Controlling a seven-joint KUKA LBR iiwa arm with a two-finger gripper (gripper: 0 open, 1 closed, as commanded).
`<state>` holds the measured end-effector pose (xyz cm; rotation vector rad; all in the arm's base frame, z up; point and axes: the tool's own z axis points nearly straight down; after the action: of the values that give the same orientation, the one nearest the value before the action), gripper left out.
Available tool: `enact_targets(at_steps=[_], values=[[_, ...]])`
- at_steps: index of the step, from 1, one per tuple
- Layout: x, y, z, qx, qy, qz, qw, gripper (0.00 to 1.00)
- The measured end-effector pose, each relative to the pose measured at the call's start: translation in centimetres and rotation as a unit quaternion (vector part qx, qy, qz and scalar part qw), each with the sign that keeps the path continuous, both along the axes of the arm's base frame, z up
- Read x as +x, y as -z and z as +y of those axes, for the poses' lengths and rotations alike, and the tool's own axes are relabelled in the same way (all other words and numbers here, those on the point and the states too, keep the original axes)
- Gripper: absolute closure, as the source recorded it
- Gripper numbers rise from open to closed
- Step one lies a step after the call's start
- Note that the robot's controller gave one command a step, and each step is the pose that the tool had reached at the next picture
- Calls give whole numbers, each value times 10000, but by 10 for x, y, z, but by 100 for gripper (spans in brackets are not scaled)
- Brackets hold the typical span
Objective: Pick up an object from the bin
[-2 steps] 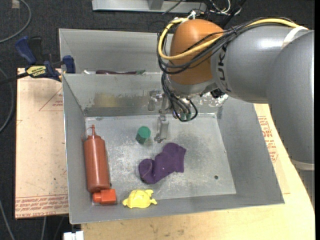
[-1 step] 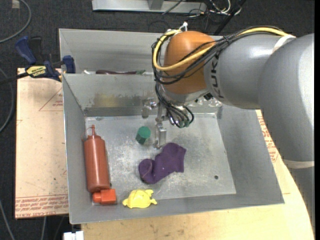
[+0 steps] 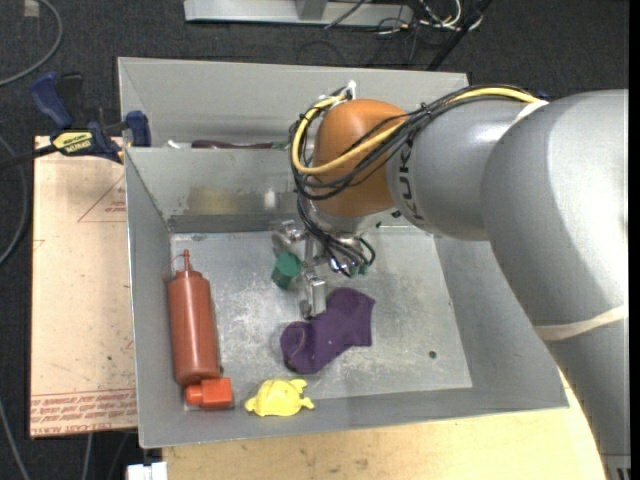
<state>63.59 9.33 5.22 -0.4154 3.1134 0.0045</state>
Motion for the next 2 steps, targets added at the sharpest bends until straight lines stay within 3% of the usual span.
enact_targets(at_steps=[1,2], values=[[-2,-54,8,-1,-346,-15,9994,0],[-4,-67,10,12,287,-61,9996,0]])
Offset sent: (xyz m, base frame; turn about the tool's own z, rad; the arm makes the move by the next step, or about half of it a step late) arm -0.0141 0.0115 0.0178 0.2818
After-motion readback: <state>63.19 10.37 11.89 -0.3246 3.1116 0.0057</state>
